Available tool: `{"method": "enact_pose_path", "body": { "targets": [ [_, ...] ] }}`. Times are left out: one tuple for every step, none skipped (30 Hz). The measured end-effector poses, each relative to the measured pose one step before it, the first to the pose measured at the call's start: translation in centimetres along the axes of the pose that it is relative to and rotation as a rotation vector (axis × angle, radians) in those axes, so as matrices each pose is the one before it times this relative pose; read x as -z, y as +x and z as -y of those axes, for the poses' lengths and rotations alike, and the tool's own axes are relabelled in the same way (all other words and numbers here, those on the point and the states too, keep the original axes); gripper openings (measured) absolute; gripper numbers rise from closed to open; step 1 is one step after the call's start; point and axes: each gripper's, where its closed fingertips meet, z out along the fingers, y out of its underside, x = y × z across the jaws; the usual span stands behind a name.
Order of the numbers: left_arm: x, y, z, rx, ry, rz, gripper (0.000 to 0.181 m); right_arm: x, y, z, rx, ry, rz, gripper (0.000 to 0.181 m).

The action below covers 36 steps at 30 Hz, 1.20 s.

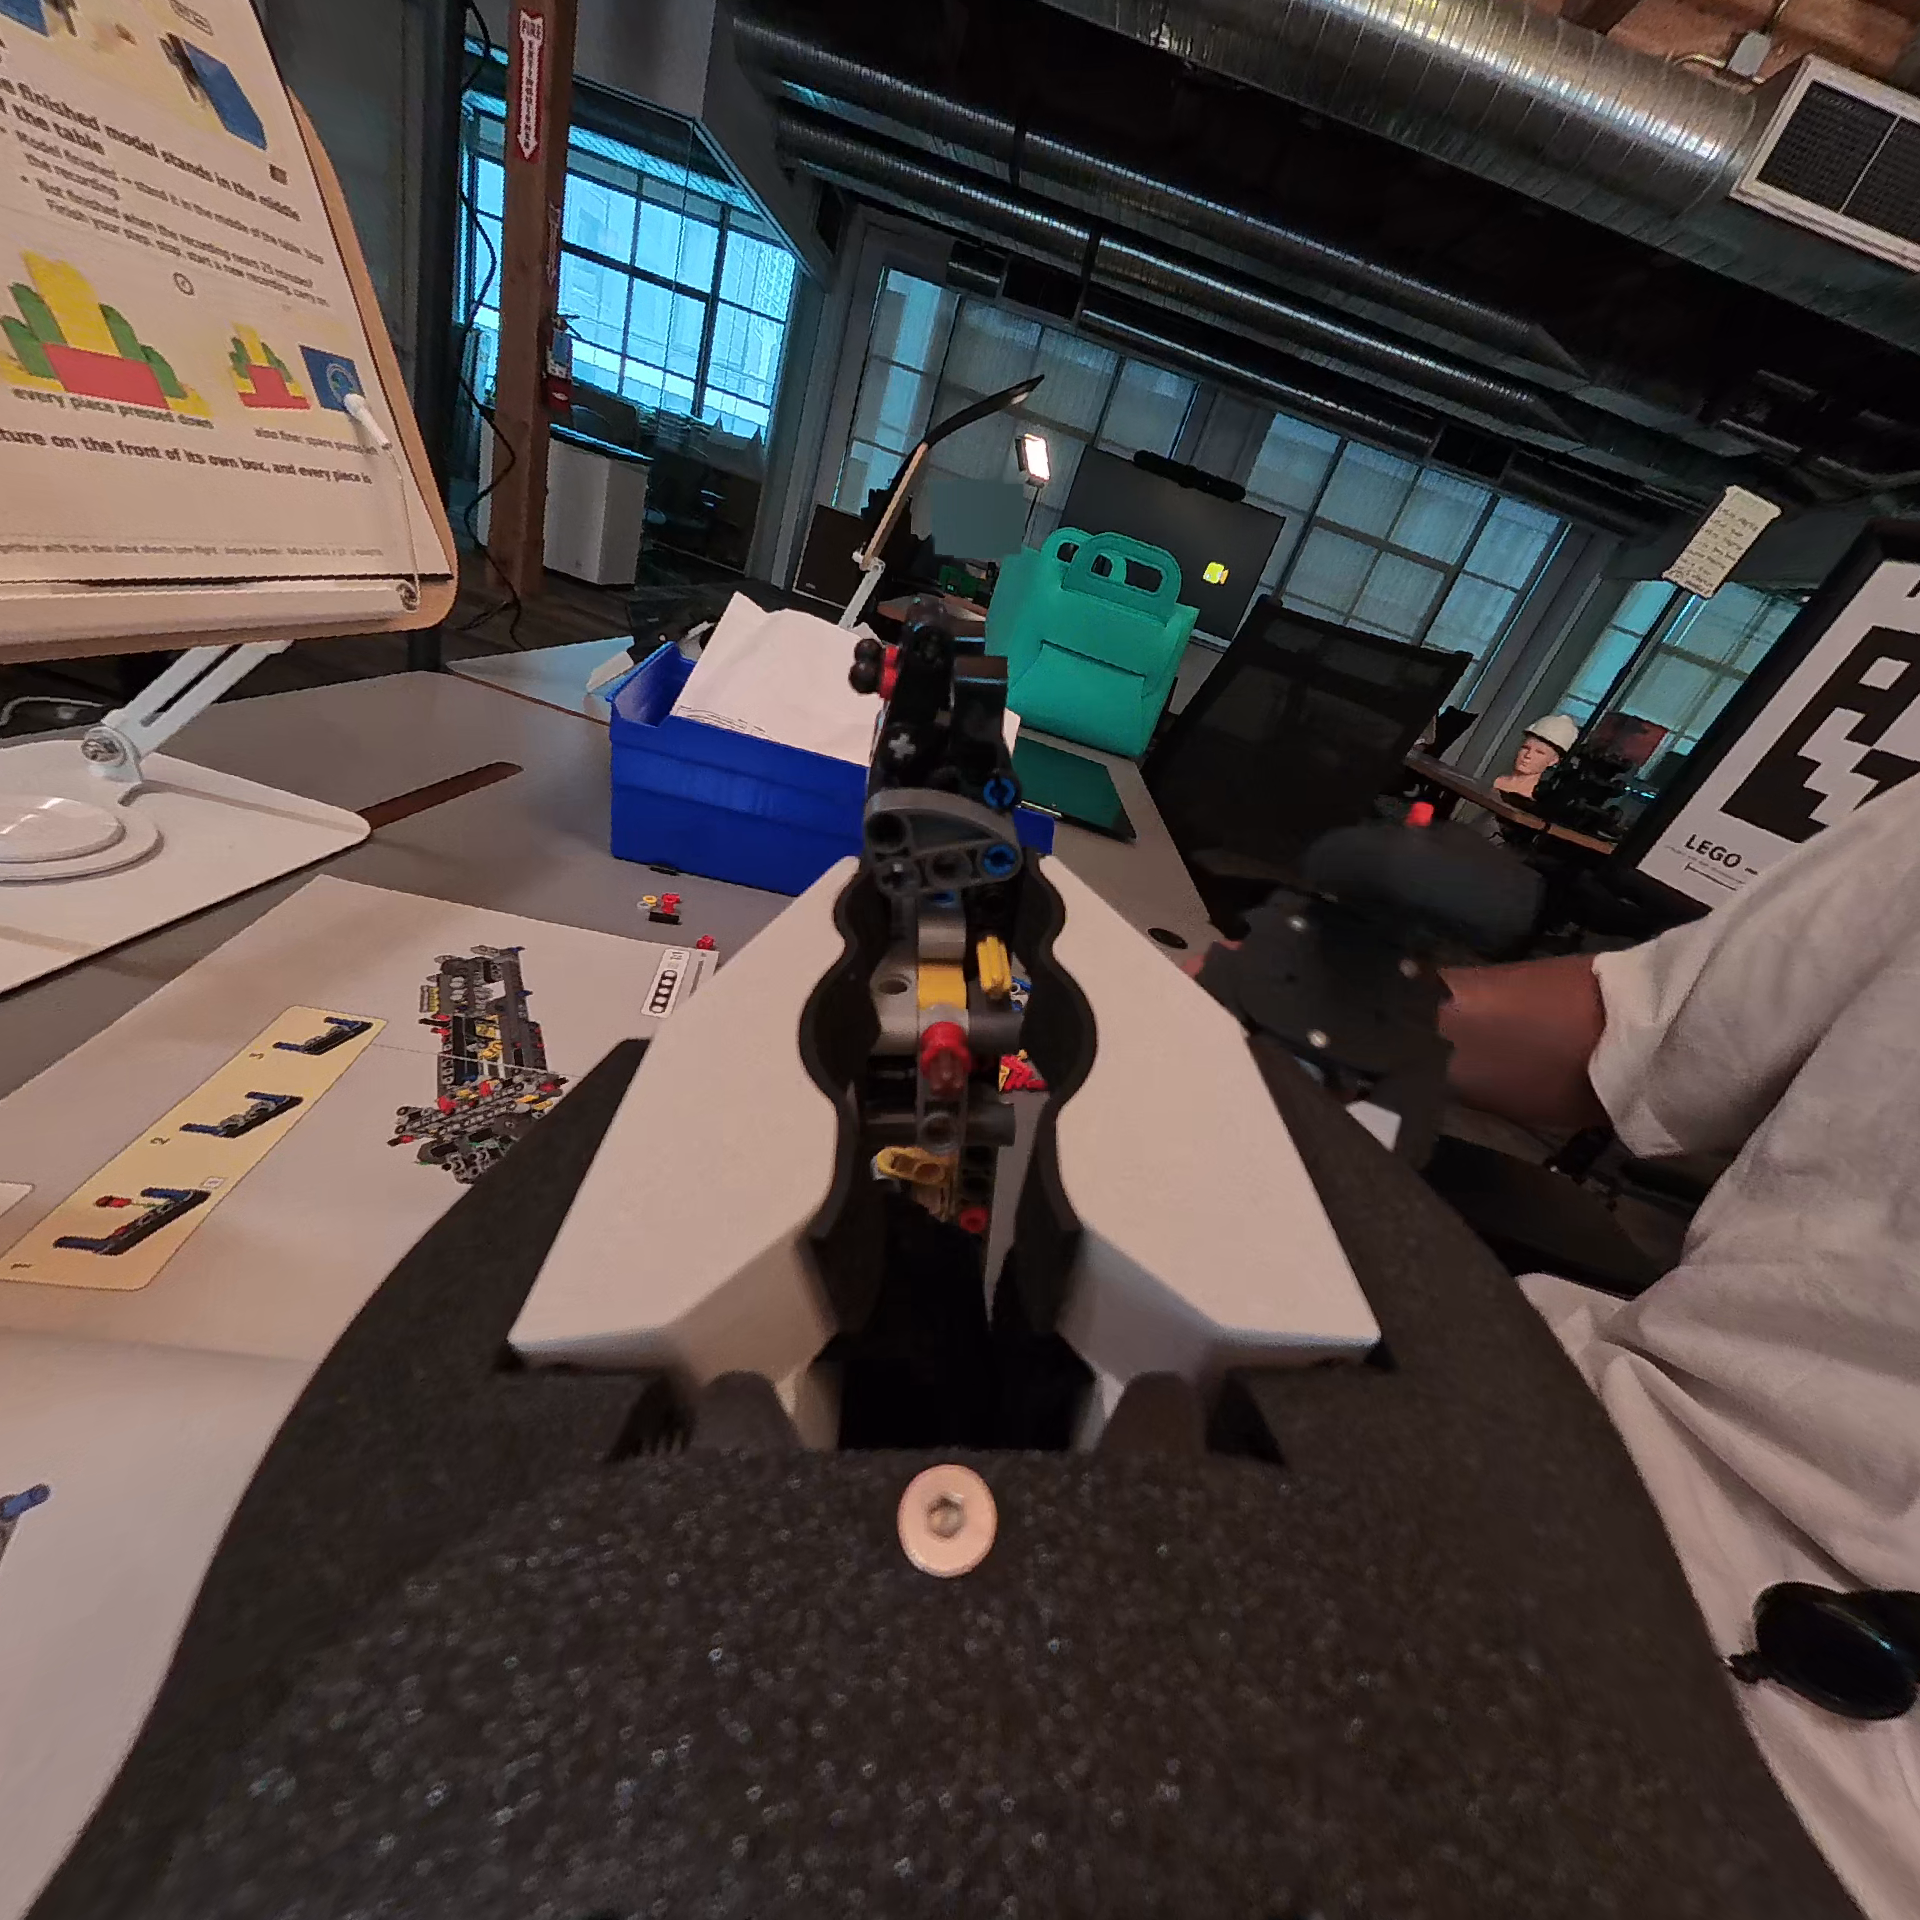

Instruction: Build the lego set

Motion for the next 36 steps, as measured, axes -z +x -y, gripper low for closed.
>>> {"method": "enact_pose_path", "body": {
  "targets": [
    [-0.016,0.025,-0.008,-0.0045,-0.0016,0.0015,0.021,-0.384,-0.052,-0.351,0.0476,-0.0243,-0.0582,0.036],
    [-0.019,0.053,-0.01,-0.0033,-0.0014,-0.0011,0.021,-0.425,-0.024,-0.343,0.0446,-0.0201,-0.0446,0.036],
    [-0.024,0.076,0.005,-0.0019,-0.0013,-0.0028,0.021,-0.412,0.024,-0.191,0.0321,-0.0115,-0.0302,0.035],
    [-0.023,0.065,-0.01,-0.0024,-0.0007,-0.0018,0.021,-0.413,-0.077,-0.08,0.0146,-0.0046,-0.0057,0.034],
    [-0.026,0.06,-0.011,-0.0019,-0.0001,-0.0013,0.021,-0.365,-0.18,-0.076,-0.0004,-0.009,0.017,0.034],
    [-0.003,0.056,0.001,-0.0002,-0.0002,-0.0024,0.021,-0.275,0.026,-0.02,-0.0063,-0.004,0.0133,0.032],
    [0.007,0.048,0.003,-0.0005,-0.0006,-0.0014,0.021,-0.143,0.121,0.082,-0.0031,0.0048,0.0114,0.028],
    [0.02,0.022,-0.006,-0.0024,-0.0009,0.0009,0.021,-0.065,0.034,-0.032,0.0065,0.0003,0.0191,0.023],
    [0.046,0.03,0.002,-0.0031,-0.0018,0.0007,0.021,-0.047,0.078,-0.083,0.0049,-0.0021,0.0163,0.016],
    [0.068,0.052,-0.012,-0.0036,-0.0027,-0.0003,0.021,0.011,0.168,-0.054,-0.0006,0.0005,0.0096,0.016],
    [0.073,0.061,-0.008,-0.0037,-0.0026,-0.0015,0.021,0.081,0.145,-0.118,-0.0046,-0.004,0.0102,0.016],
    [0.077,0.077,0.0,-0.0016,-0.0023,-0.0022,0.021,0.187,-0.006,0.023,-0.0037,0.0102,0.0196,0.016],
    [0.049,0.071,-0.007,0.0,-0.0015,-0.0026,0.021,0.396,0.07,0.315,-0.0109,0.0326,0.0146,0.016],
    [0.028,0.067,-0.009,0.0014,-0.0019,-0.0028,0.021,0.614,-0.148,0.578,-0.0171,0.0467,0.0303,0.016],
    [-0.029,0.046,-0.007,0.0016,-0.0025,-0.0025,0.021,0.806,-0.238,0.897,-0.0188,0.0552,0.0345,0.015],
    [-0.068,0.083,-0.018,0.0008,-0.0026,-0.0042,0.021,1.007,0.013,1.224,-0.0112,0.061,0.0116,0.015],
    [-0.116,0.146,-0.015,-0.0009,-0.0034,-0.0066,0.021,1.234,0.042,1.733,-0.0113,0.0688,0.0054,0.015],
    [-0.142,0.181,-0.028,-0.0052,-0.005,-0.0066,0.021,1.417,0.028,2.178,-0.0151,0.0663,0.0049,0.015],
    [-0.179,0.195,-0.032,-0.0086,-0.006,-0.0042,0.021,1.448,0.088,2.329,-0.0073,0.048,-0.0029,0.015],
    [-0.21,0.156,-0.034,-0.0082,-0.0069,-0.0013,0.021,1.363,0.254,2.258,0.01,0.0291,-0.0156,0.015],
    [-0.222,0.091,-0.033,-0.0045,-0.0087,0.0042,0.021,1.143,0.476,2.049,0.0247,0.0126,-0.0235,0.015],
    [-0.219,0.112,-0.048,-0.0034,-0.01,0.0029,0.021,0.851,0.742,1.654,0.0262,-0.0086,-0.0271,0.015],
    [-0.202,0.2,-0.043,-0.007,-0.0105,-0.0015,0.021,0.588,0.92,1.138,0.0261,-0.0364,-0.0235,0.015],
    [-0.181,0.203,-0.064,-0.0071,-0.012,-0.0004,0.021,0.417,0.918,1.027,0.031,-0.0317,-0.0183,0.015],
    [-0.162,0.173,-0.051,-0.005,-0.0119,0.0011,0.021,0.199,0.855,0.84,0.0302,-0.0289,-0.0108,0.015],
    [-0.142,0.181,-0.012,-0.0061,-0.0091,0.0012,0.021,0.074,0.888,0.61,0.0247,-0.0376,-0.0142,0.015],
    [-0.116,0.127,-0.003,-0.006,-0.0069,0.0033,0.021,-0.058,0.521,0.414,0.0209,-0.0364,0.0032,0.014],
    [-0.1,0.069,0.007,-0.0025,-0.0061,0.0038,0.021,-0.186,0.215,0.065,0.0155,-0.0477,0.0189,0.015],
    [-0.053,0.028,-0.011,-0.0012,-0.0052,0.0043,0.021,-0.249,0.469,-0.009,0.0108,-0.0389,-0.0027,0.015],
    [-0.024,0.068,-0.005,-0.0032,-0.0039,0.0015,0.021,-0.279,0.392,-0.189,0.0077,-0.0368,-0.0008,0.015],
    [-0.009,0.069,-0.012,-0.0047,-0.0027,0.0017,0.021,-0.31,0.046,-0.347,0.0047,-0.0375,0.0199,0.015],
    [0.012,-0.069,-0.015,-0.0023,-0.0017,0.0075,0.021,-0.178,0.06,-0.149,0.0076,-0.0179,0.0117,0.015],
    [0.038,-0.022,-0.009,0.0006,-0.0013,0.0017,0.021,-0.038,0.017,0.103,-0.0013,0.0013,0.0089,0.015],
    [0.019,0.085,-0.022,-0.0014,-0.0013,-0.0054,0.021,-0.044,-0.153,0.002,-0.0002,-0.0048,0.0164,0.015],
    [0.008,0.041,-0.008,-0.0074,-0.0011,0.0018,0.021,0.002,-0.035,-0.069,0.0081,-0.0086,0.0047,0.015],
    [-0.021,0.029,-0.01,-0.0029,-0.0026,0.0019,0.021,0.104,-0.014,0.067,0.0077,-0.0002,-0.0021,0.015]
  ]
}}
